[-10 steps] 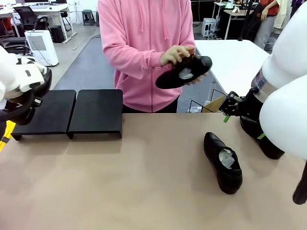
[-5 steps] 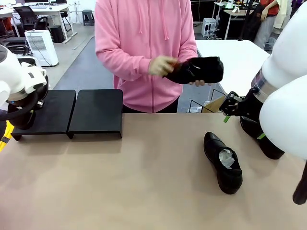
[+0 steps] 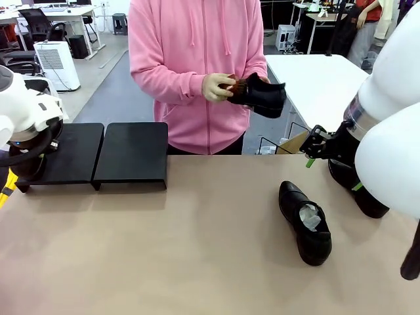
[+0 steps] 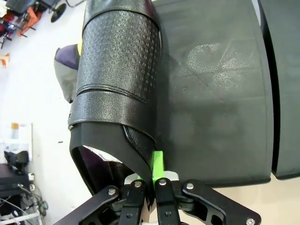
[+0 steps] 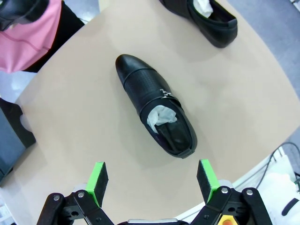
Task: Organize the shoes by placing them on the stand.
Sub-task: Place the Shoe from the middle of the table onto the Shoes Stand, then pick up one Shoe and place it in the middle of the table.
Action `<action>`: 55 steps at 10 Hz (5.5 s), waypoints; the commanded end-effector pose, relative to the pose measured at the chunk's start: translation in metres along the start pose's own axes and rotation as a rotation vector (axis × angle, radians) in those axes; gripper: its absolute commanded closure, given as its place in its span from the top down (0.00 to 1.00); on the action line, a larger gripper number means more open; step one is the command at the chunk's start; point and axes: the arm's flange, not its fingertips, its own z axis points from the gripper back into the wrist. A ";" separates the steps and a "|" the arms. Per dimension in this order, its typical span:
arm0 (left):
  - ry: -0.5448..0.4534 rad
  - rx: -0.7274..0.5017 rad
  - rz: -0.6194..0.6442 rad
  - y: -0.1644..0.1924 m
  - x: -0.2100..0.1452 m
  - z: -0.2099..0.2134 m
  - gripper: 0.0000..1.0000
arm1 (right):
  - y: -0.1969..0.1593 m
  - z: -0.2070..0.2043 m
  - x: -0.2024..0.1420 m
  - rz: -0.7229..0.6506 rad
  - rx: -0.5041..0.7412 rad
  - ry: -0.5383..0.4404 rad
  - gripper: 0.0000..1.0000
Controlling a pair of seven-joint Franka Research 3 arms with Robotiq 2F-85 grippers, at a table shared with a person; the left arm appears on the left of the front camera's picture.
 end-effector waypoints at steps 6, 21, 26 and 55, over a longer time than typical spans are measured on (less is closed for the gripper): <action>-0.021 0.027 0.027 -0.004 0.009 -0.012 0.13 | 0.004 0.001 0.002 0.007 0.021 0.013 1.00; -0.024 0.012 0.066 0.001 0.013 -0.005 0.49 | 0.004 0.001 0.002 0.007 0.021 0.013 1.00; -0.043 -0.063 0.101 -0.008 0.007 0.081 0.49 | 0.004 0.001 0.002 0.007 0.021 0.013 1.00; 0.336 -0.497 -0.277 -0.035 -0.083 0.169 0.49 | 0.011 -0.078 -0.065 0.652 -0.123 0.110 1.00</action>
